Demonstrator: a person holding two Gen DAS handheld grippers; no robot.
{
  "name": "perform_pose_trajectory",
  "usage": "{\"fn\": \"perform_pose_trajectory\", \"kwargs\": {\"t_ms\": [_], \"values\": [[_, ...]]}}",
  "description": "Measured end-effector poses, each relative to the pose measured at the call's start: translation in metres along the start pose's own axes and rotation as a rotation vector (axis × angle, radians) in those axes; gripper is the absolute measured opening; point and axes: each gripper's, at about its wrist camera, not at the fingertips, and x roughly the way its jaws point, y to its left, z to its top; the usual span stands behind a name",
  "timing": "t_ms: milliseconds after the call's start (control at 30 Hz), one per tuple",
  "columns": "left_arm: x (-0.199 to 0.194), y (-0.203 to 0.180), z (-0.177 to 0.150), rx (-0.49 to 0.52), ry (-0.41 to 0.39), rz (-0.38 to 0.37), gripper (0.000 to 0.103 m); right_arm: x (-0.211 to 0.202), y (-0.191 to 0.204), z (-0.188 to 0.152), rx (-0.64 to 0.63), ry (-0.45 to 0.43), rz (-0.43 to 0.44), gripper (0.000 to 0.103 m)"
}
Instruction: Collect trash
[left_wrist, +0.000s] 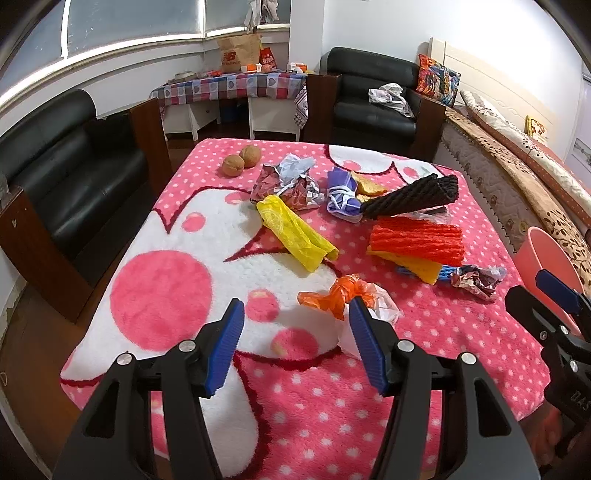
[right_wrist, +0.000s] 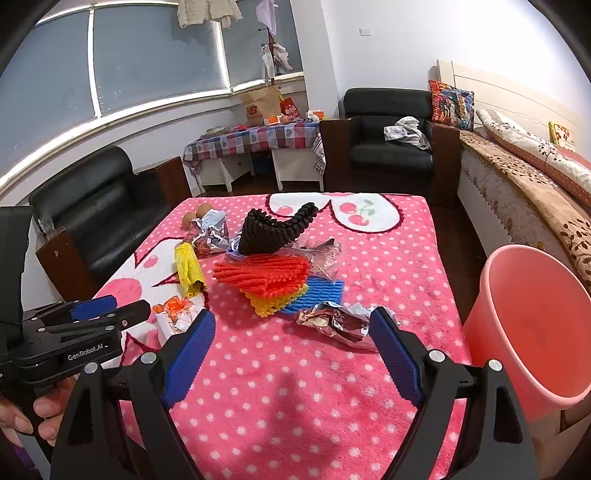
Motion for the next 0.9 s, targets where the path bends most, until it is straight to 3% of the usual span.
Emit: {"fn": "perform_pose_trajectory", "kwargs": {"t_ms": [900], "values": [[-0.0094,-0.0015,-0.0023,-0.003,-0.022,-0.01,0.059,-0.0052,-0.0012,0.0002,0.007,-0.012,-0.008,0.084]]}}
